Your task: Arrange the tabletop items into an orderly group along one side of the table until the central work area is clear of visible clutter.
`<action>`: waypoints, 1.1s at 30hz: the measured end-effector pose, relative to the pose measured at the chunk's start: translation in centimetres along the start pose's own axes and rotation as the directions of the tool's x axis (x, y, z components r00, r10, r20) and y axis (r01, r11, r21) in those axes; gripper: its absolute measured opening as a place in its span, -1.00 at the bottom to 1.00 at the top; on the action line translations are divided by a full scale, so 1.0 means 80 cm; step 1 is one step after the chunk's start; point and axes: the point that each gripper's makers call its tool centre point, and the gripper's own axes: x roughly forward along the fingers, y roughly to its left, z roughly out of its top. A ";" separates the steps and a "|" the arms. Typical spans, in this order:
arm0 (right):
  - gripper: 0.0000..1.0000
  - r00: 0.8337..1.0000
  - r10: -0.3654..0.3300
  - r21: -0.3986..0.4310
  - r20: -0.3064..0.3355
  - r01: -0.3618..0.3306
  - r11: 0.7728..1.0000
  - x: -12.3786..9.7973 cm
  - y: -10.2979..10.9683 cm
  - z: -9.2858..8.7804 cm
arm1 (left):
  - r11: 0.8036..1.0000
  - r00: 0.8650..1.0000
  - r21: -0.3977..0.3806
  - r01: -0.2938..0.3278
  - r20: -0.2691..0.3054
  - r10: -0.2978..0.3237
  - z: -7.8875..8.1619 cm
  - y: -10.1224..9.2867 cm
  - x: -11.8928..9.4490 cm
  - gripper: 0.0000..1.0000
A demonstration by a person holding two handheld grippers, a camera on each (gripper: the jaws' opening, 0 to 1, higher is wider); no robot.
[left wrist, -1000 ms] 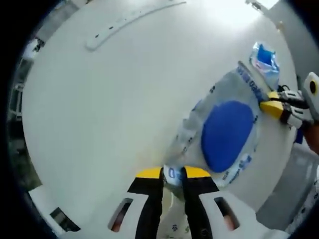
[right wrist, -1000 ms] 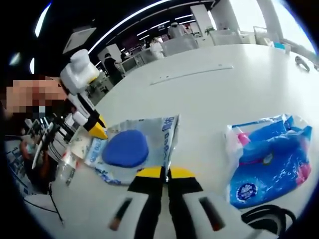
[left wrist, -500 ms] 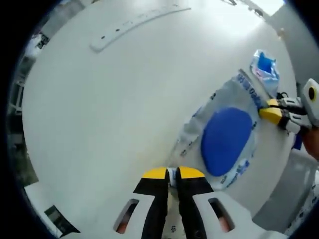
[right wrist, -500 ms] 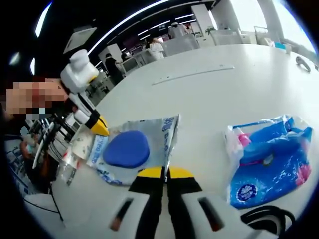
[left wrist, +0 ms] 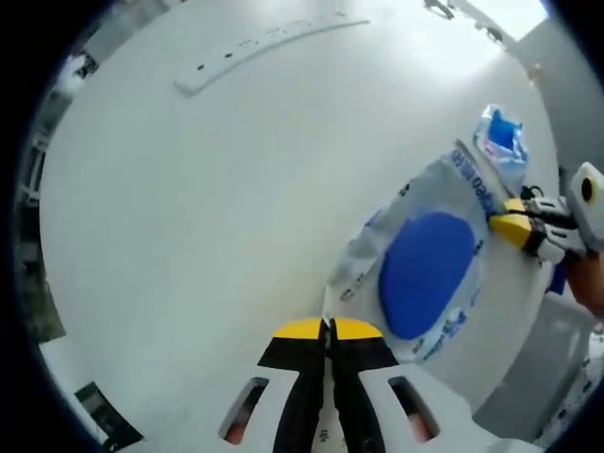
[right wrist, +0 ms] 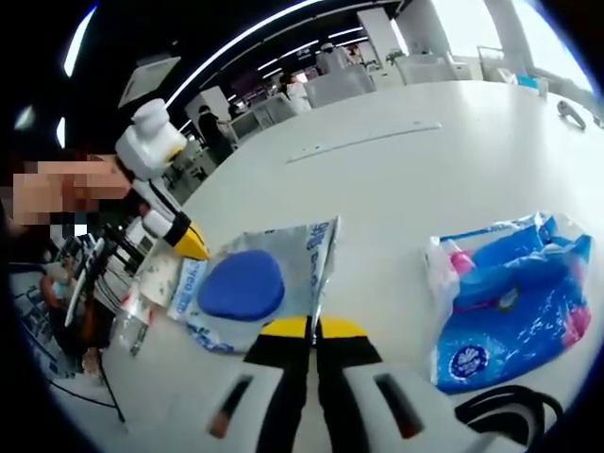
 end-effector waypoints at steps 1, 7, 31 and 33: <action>-1.00 1.000 0.001 0.000 0.000 -0.001 1.000 0.000 0.000 0.000 | 1.000 1.000 -0.001 0.001 0.000 -0.001 0.000 0.000 0.000 -1.00; -1.00 1.000 0.007 0.013 0.000 -0.007 1.000 -0.003 0.002 0.002 | 1.000 1.000 -0.018 0.010 0.011 -0.009 0.001 -0.002 -0.003 -1.00; -1.00 1.000 -0.026 0.055 0.016 0.025 0.998 -0.049 -0.011 0.011 | 0.998 0.997 0.007 0.060 0.049 -0.061 0.018 -0.041 -0.016 -1.00; -1.00 0.999 -0.039 0.052 0.011 0.039 0.998 -0.052 -0.015 0.010 | 0.998 0.997 0.015 0.065 0.049 -0.066 0.019 -0.047 -0.014 -1.00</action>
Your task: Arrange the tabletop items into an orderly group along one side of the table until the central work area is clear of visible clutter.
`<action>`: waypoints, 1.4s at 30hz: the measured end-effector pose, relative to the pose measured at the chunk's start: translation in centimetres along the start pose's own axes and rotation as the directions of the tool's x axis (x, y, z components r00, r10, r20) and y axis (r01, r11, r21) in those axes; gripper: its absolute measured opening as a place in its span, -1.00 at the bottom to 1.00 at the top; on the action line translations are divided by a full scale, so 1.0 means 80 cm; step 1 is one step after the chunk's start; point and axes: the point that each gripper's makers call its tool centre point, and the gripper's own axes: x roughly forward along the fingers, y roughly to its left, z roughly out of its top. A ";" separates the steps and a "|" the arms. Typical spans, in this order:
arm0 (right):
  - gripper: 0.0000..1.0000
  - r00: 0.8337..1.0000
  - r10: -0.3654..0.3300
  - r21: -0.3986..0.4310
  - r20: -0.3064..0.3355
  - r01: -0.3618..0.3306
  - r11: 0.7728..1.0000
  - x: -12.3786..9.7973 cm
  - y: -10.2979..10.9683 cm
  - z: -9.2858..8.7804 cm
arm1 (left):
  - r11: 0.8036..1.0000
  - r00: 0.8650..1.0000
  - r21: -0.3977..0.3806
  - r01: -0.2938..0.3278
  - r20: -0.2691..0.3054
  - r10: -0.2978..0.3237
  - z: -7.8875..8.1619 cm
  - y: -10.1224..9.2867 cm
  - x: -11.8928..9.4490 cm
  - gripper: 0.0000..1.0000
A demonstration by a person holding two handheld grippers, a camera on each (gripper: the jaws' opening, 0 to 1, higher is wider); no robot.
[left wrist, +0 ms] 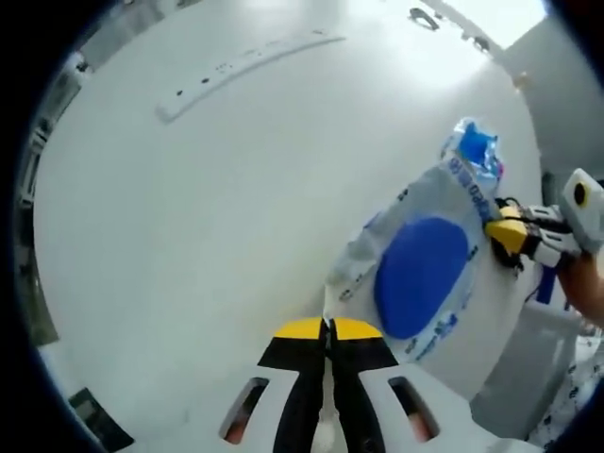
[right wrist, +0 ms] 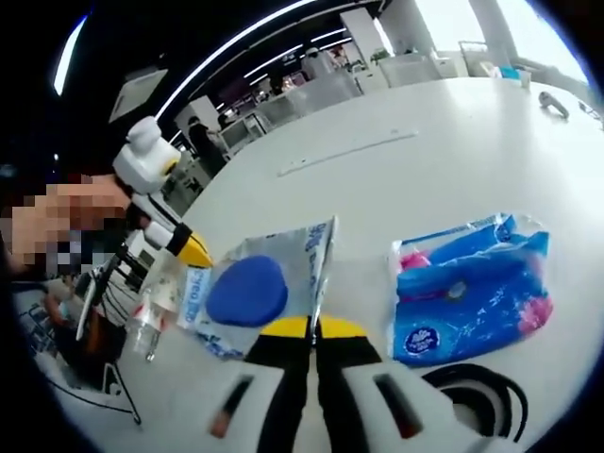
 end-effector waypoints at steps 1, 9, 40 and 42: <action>-1.00 1.000 -0.003 0.006 0.000 0.003 1.000 -0.001 -0.001 0.000 | 1.000 1.000 0.003 -0.001 0.002 0.001 0.001 -0.001 0.001 -1.00; -1.00 0.999 -0.039 -0.003 -0.018 0.039 0.999 -0.007 -0.014 -0.007 | 1.000 1.000 0.015 0.007 0.000 -0.007 0.005 -0.013 0.009 -1.00; -0.96 0.995 -0.084 -0.042 -0.044 0.082 0.996 -0.001 -0.030 -0.020 | 1.000 1.000 0.014 0.021 0.017 -0.021 0.005 -0.015 0.021 -1.00; -0.94 0.995 -0.086 -0.042 -0.046 0.085 0.996 -0.001 -0.031 -0.021 | 1.000 0.999 0.004 0.022 0.024 -0.022 0.006 -0.015 0.021 -1.00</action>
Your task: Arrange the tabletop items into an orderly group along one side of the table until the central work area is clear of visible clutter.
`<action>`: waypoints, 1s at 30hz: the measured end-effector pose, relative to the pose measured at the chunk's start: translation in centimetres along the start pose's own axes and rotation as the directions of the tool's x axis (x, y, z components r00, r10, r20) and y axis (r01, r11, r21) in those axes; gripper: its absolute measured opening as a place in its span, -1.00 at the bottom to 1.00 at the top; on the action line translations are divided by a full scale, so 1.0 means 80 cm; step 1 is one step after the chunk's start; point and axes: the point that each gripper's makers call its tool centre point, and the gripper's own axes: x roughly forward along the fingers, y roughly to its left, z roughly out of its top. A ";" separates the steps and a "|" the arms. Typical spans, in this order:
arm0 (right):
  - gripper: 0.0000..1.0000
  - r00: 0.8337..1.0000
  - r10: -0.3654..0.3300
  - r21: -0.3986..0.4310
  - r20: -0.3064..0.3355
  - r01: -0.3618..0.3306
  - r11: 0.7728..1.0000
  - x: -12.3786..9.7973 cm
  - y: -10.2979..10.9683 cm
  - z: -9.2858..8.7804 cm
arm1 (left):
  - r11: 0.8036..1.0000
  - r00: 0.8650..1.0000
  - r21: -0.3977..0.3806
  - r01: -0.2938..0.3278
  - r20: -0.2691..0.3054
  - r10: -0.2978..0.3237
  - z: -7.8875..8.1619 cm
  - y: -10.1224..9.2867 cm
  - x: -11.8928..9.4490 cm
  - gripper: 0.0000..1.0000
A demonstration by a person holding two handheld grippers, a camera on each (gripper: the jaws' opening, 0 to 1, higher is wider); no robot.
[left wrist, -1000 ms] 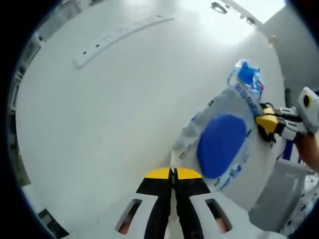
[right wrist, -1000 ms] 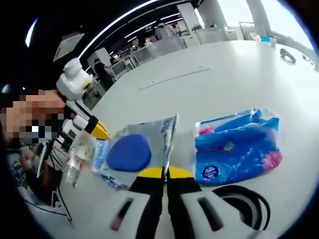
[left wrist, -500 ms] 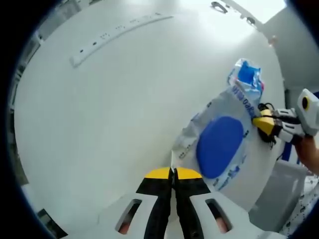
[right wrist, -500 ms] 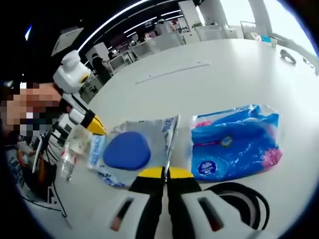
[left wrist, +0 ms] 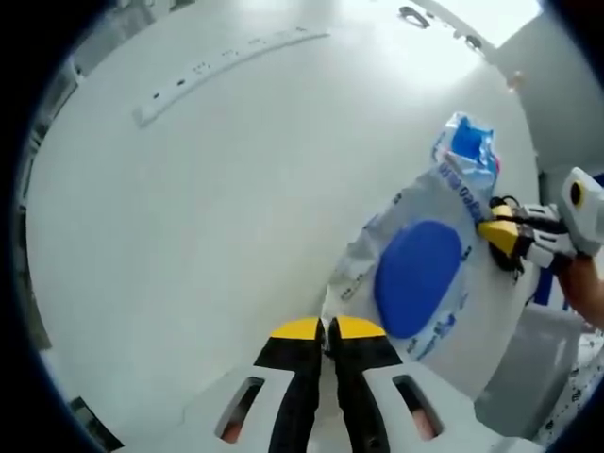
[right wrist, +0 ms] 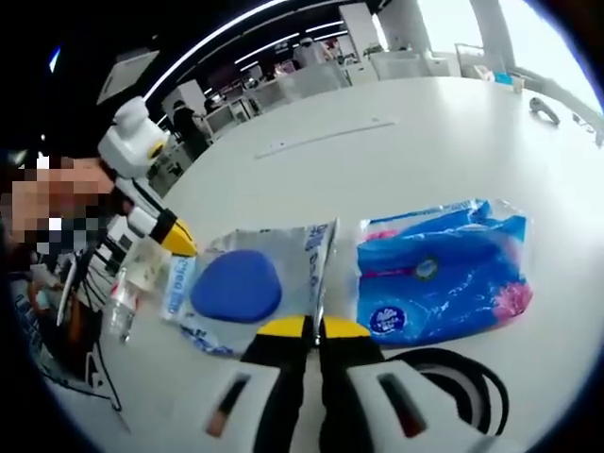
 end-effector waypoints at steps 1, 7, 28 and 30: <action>-0.94 1.000 0.000 0.000 0.002 0.000 1.000 0.000 0.000 0.000 | 1.000 1.000 0.002 -0.001 0.002 0.001 0.000 0.001 0.000 -1.00; -0.91 1.000 -0.006 -0.002 0.003 0.006 1.000 -0.002 -0.002 0.001 | 1.000 1.000 -0.023 0.004 0.005 -0.004 0.000 0.002 0.001 -1.00; -0.94 0.999 -0.040 -0.004 0.022 0.040 0.999 -0.020 -0.011 0.001 | 1.000 0.999 0.007 -0.007 0.034 0.007 -0.001 0.003 0.000 -0.93; -0.95 0.999 -0.042 -0.006 0.024 0.042 0.999 -0.021 -0.011 0.002 | 1.000 0.999 0.006 -0.012 0.042 0.012 0.000 0.005 0.000 -0.89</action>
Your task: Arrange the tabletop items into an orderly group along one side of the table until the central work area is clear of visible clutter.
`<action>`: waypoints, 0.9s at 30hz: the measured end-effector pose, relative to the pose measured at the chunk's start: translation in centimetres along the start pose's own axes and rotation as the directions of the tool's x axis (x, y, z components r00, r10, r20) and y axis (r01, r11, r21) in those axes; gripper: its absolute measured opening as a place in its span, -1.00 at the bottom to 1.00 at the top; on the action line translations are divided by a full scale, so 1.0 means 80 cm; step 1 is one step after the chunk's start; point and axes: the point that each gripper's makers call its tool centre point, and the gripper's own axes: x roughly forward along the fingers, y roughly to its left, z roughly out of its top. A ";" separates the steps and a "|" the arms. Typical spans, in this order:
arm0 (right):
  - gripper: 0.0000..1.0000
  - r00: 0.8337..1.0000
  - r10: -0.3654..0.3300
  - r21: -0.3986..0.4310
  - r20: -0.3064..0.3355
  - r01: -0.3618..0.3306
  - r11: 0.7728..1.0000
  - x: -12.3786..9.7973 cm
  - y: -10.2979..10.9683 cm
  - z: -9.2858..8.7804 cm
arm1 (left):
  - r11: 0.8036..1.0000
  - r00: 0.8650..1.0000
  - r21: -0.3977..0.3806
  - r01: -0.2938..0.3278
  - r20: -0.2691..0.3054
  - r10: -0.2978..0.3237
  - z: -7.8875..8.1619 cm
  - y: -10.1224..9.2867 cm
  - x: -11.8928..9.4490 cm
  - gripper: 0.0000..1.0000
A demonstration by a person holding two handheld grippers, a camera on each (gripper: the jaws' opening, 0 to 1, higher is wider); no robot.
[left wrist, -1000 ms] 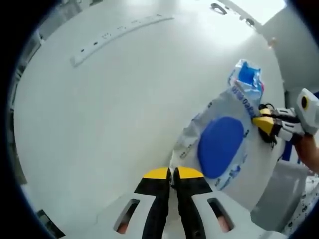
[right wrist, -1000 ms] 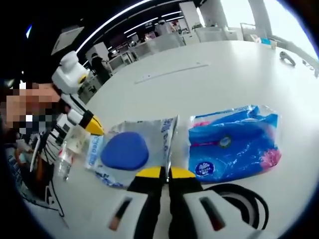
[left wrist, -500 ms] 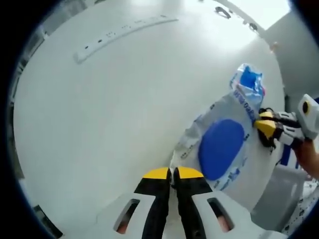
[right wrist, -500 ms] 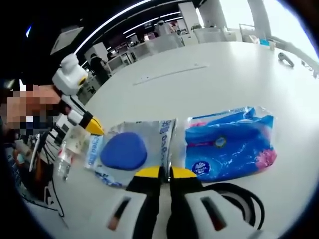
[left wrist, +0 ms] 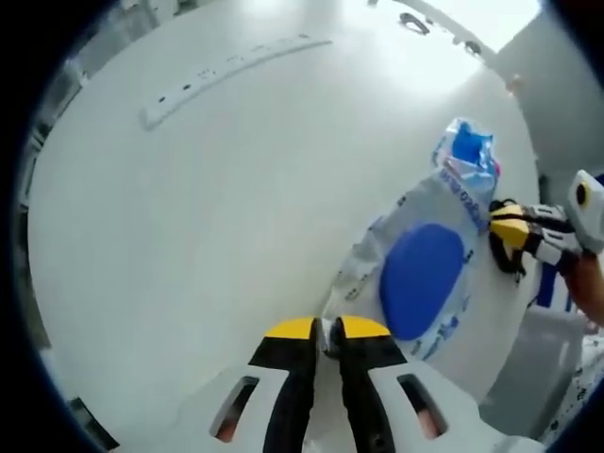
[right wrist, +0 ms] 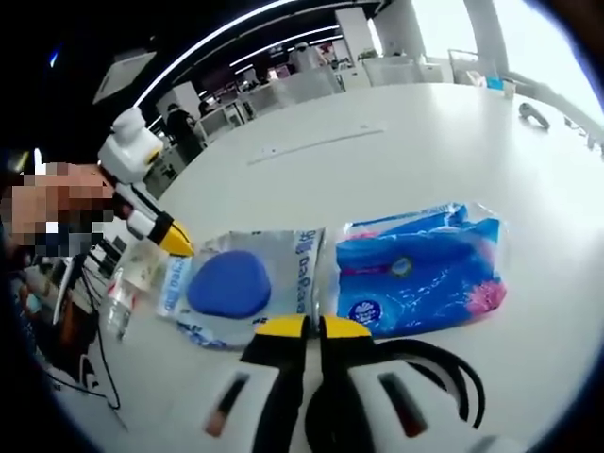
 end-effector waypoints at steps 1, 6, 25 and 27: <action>-0.95 1.000 -0.001 -0.001 0.001 0.001 1.000 0.000 0.000 0.000 | 1.000 1.000 0.003 0.000 0.003 0.000 0.000 0.000 0.000 -0.88; -0.97 1.000 -0.004 -0.002 0.008 0.004 1.000 -0.003 -0.002 0.002 | 1.000 1.000 0.002 -0.004 0.013 0.004 0.001 0.002 -0.001 -0.83; -0.93 0.999 0.038 -0.025 0.031 -0.037 0.999 -0.007 0.011 0.011 | 1.000 0.999 0.018 -0.012 0.035 0.011 0.003 0.004 -0.005 -0.57; -0.87 0.997 0.074 -0.035 0.036 -0.072 0.997 -0.007 0.020 0.013 | 1.000 0.999 0.021 -0.016 0.045 0.015 0.005 0.004 -0.007 -0.51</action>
